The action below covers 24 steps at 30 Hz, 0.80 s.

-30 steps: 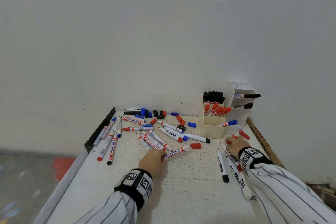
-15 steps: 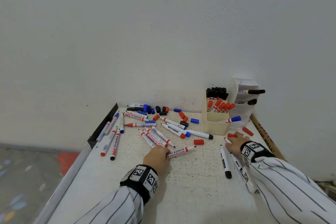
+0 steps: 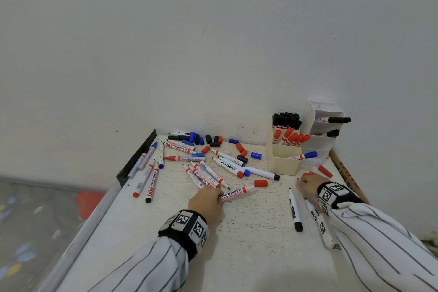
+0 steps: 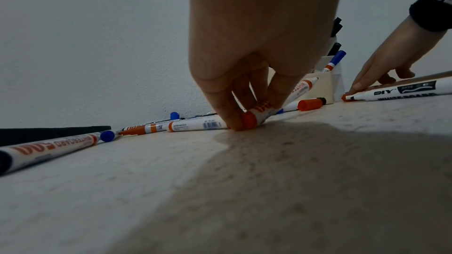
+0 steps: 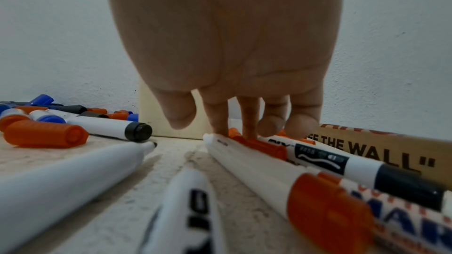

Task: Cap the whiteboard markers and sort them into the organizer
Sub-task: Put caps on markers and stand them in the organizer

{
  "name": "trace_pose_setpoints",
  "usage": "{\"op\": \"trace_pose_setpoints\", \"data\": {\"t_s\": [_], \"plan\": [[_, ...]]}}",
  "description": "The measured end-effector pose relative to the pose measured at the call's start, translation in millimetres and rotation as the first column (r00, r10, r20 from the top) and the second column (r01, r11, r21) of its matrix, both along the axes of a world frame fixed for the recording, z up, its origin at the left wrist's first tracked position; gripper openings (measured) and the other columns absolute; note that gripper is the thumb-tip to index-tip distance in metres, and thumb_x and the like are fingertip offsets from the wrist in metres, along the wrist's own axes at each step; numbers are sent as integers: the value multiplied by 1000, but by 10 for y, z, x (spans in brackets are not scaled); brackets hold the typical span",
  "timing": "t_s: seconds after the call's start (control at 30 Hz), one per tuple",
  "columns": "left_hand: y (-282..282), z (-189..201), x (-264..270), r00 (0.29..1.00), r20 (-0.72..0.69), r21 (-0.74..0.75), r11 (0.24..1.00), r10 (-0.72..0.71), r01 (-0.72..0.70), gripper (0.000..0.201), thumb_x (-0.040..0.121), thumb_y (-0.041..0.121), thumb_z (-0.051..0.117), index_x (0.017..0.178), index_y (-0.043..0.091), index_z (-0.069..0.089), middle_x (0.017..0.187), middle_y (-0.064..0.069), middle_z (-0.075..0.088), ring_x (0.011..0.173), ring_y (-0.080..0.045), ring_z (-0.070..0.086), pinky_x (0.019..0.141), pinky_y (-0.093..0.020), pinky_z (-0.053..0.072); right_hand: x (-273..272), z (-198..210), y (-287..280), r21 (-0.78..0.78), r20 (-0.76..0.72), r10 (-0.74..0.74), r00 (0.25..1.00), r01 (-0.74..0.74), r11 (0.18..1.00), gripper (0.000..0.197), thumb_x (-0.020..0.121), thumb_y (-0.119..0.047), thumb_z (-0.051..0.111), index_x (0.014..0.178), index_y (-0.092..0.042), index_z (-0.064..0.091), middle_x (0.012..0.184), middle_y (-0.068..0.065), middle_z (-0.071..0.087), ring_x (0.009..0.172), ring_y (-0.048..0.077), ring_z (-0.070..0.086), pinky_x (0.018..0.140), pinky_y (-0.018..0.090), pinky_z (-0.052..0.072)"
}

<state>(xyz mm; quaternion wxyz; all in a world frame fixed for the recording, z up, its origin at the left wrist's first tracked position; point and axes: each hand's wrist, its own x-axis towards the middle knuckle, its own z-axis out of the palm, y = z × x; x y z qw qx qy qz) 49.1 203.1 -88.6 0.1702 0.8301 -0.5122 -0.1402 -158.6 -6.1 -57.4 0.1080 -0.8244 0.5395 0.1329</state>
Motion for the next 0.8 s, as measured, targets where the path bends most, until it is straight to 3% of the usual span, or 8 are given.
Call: {"op": "trace_pose_setpoints", "data": {"t_s": [0.07,0.17,0.27,0.4,0.53,0.6,0.7,0.8], "plan": [[-4,-1,-7,1000,0,2,1000,5,-5,28,95,23,45,120,22,58,114,-1,59,103,-17,54,90,-31,48,-10,27,-33,-54,117,-13,993,19,998,30,97,-28,34,110,-14,56,113,7,58,104,19,54,87,27,43],[-6,5,-17,1000,-11,-10,1000,13,-13,28,95,22,44,119,22,58,113,0,59,102,-17,54,88,-31,48,-5,88,-14,-126,339,-39,940,86,988,11,90,-21,51,80,-16,50,85,4,55,81,19,53,70,24,39],[-6,-7,-5,999,-43,-20,1000,20,-21,27,95,20,43,115,21,60,109,0,60,100,-18,55,89,-34,49,49,173,162,-87,527,23,849,27,996,15,91,-19,52,79,-19,42,72,-2,48,69,14,50,58,19,33],[-11,-38,10,998,-63,-50,998,26,-29,27,94,20,42,111,22,62,102,1,60,93,-16,55,85,-34,51,199,218,467,-57,709,126,694,-121,991,15,94,-17,48,109,-20,52,89,-2,58,83,11,55,68,15,40],[-25,-45,5,997,-72,-73,997,0,-5,30,95,17,39,116,22,61,107,0,61,97,-16,54,88,-34,50,391,150,677,18,804,49,593,-105,994,15,90,-10,55,101,-17,48,101,0,56,89,17,61,76,20,48],[-37,-48,14,997,-77,-76,997,-21,15,32,95,16,41,121,21,59,111,-1,61,101,-17,54,91,-35,48,466,127,744,29,819,26,574,-86,996,19,91,-8,52,107,-17,47,103,-1,54,90,16,60,73,16,47],[-53,-62,32,996,-80,-77,996,-48,42,32,96,17,43,125,20,57,113,-2,61,103,-17,53,93,-33,46,508,99,796,-50,836,79,543,-67,996,30,92,-2,46,118,-16,51,107,-2,56,98,12,58,88,22,48],[-54,-80,43,996,-78,-104,994,-37,29,31,97,18,41,124,21,57,112,-1,61,100,-16,53,91,-30,46,507,81,828,-39,849,69,524,-68,997,25,90,3,48,103,-18,55,95,-4,60,87,5,58,75,7,46]]}}
